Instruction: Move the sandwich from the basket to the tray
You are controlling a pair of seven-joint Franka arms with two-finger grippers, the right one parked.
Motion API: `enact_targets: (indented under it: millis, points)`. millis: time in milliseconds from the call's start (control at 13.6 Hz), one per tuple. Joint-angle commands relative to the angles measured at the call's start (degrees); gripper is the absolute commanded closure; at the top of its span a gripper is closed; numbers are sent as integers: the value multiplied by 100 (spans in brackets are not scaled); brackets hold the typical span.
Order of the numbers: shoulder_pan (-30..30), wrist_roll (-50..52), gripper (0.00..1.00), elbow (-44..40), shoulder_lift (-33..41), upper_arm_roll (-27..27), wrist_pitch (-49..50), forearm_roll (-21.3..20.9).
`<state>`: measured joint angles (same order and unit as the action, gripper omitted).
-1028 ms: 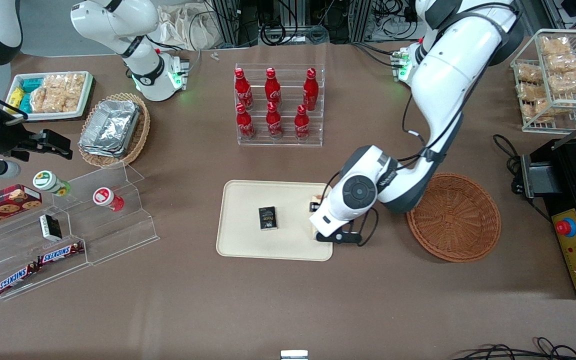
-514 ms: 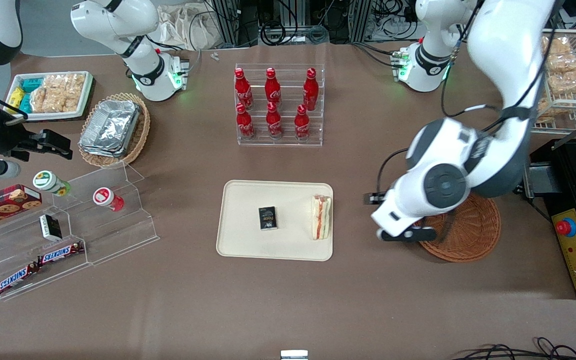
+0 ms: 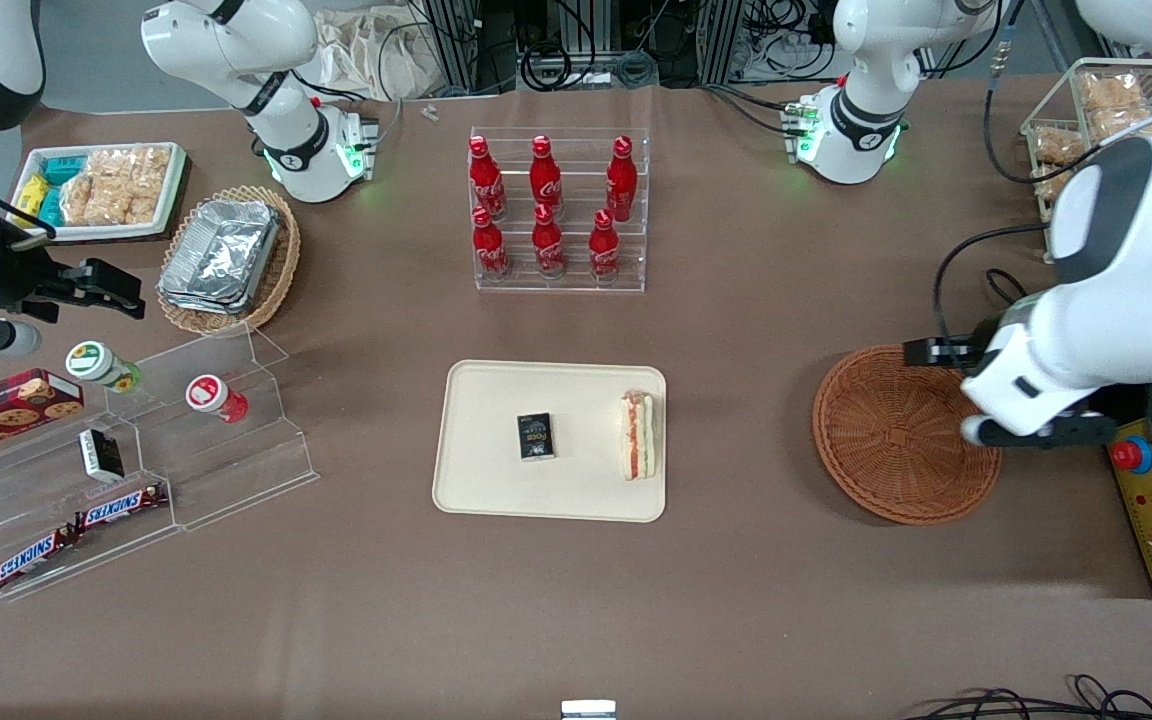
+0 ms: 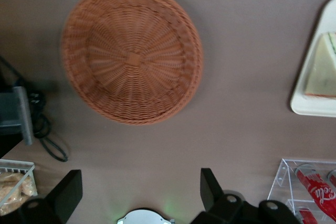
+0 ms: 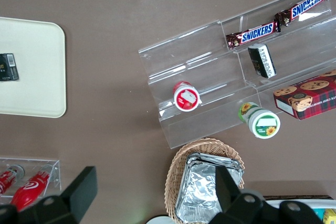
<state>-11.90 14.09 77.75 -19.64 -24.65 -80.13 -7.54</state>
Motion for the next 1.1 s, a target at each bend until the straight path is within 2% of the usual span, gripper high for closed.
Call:
enact_targets:
  millis: [0, 147, 661, 807, 881, 1028]
  points:
    - [-277, -90, 0, 135, 294, -31, 349, -19]
    - [-260, -116, 0, 144, 347, -66, 393, -440]
    - [-348, -301, 0, 21, 356, -40, 411, -398]
    - [-330, -964, 0, 47, 417, 73, 428, -389]
    - [-191, -1317, 0, 64, 531, 474, 472, -319]
    - [527, -1356, 0, 91, 637, 1545, 455, 119]
